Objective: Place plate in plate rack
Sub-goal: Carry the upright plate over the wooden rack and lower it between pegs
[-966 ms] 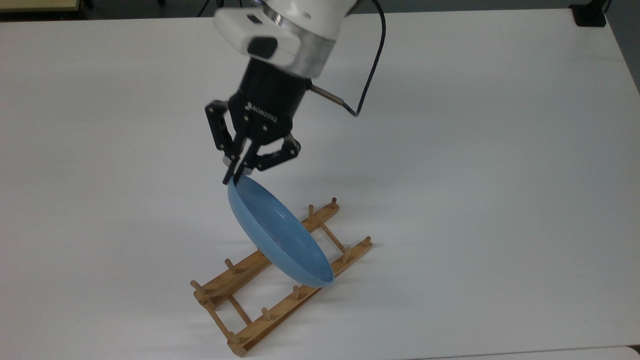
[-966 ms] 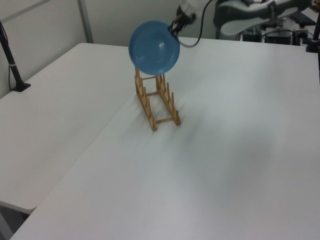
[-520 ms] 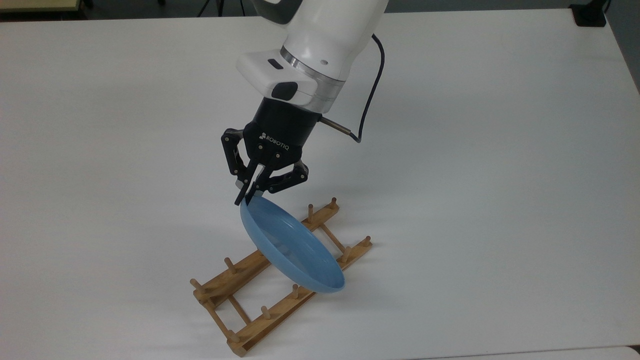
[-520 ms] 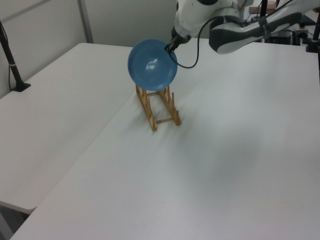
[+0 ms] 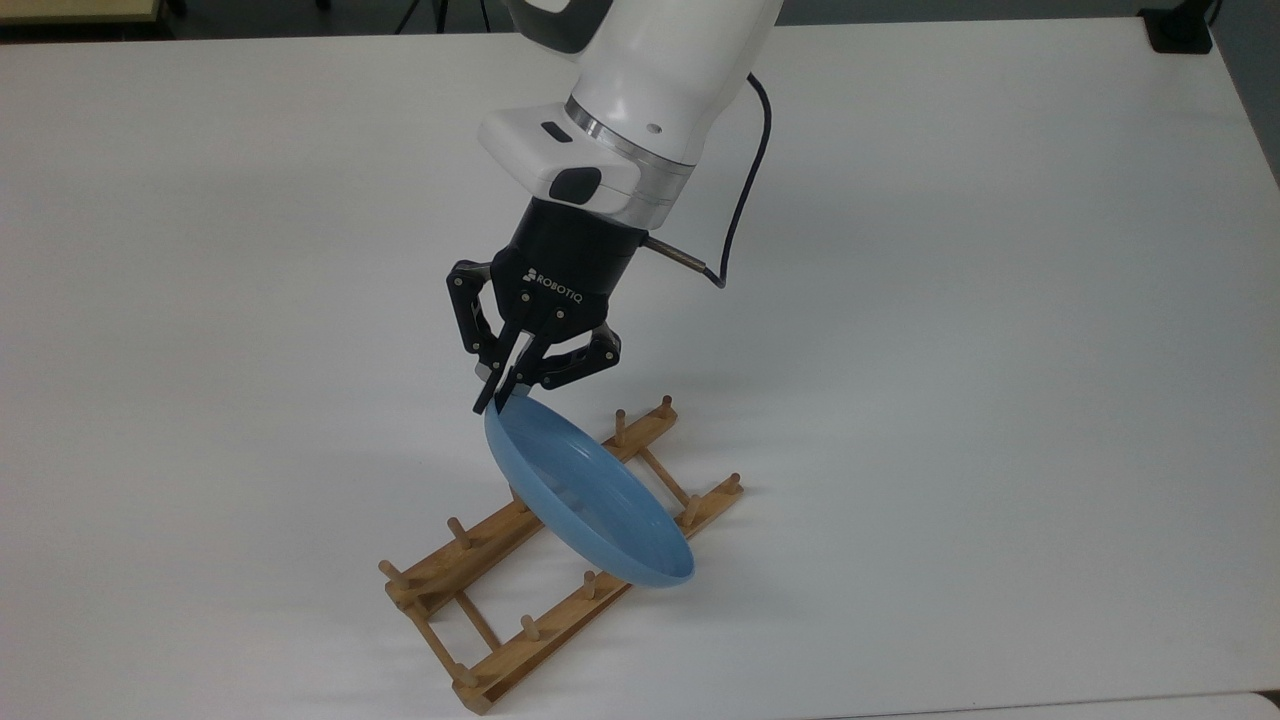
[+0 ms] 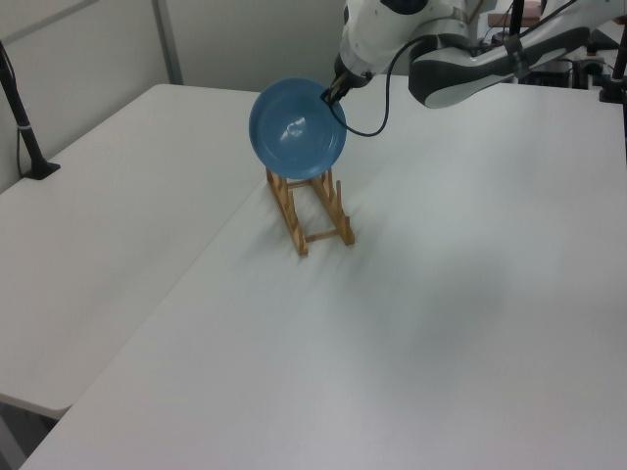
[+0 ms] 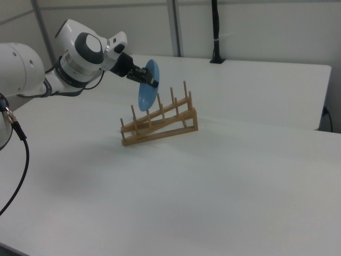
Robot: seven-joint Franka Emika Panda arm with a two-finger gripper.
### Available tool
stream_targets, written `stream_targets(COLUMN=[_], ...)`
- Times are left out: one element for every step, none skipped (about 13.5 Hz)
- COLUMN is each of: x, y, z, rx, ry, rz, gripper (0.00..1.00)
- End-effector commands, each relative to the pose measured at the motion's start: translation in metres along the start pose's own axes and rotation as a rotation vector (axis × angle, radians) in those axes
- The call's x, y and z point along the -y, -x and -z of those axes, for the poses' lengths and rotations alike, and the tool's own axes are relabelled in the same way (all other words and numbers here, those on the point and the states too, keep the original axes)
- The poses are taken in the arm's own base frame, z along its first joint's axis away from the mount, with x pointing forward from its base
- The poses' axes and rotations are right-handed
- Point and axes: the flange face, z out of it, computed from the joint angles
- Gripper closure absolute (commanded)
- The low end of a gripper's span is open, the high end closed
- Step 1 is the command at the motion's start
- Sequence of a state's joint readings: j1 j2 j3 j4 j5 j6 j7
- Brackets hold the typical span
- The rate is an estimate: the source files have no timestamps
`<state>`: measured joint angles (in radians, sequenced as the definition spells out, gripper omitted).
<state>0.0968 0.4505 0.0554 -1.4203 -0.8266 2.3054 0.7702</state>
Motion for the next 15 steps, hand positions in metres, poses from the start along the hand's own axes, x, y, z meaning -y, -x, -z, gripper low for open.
stream_targets(x=[-0.006,-0.009,-0.013,-0.017,-0.017,-0.018,-0.017,-0.017,-0.016,-0.014,-0.012,-0.012,-0.007,-0.005,-0.005], y=[-0.010,-0.012,-0.016,-0.018,-0.018,-0.018,-0.017,-0.016,-0.015,-0.013,-0.011,-0.010,-0.006,-0.004,-0.003], z=[0.013,0.014,0.016,0.016,0.015,0.014,0.013,0.012,0.010,0.006,0.004,0.003,-0.003,-0.006,-0.007], rx=[-0.022,-0.027,-0.036,-0.039,-0.040,-0.041,-0.041,-0.041,-0.046,-0.052,-0.057,-0.063,-0.062,-0.066,-0.072], ry=[-0.018,-0.015,-0.012,-0.006,-0.005,-0.002,0.000,0.003,0.012,0.025,0.035,0.044,0.053,0.060,0.071], rz=[-0.036,-0.037,-0.041,-0.044,-0.043,-0.040,-0.037,-0.032,-0.019,-0.002,0.016,0.027,0.046,0.058,0.074], gripper=[1.00,1.00,1.00,1.00,1.00,1.00,1.00,1.00,1.00,1.00,1.00,1.00,1.00,1.00,1.00])
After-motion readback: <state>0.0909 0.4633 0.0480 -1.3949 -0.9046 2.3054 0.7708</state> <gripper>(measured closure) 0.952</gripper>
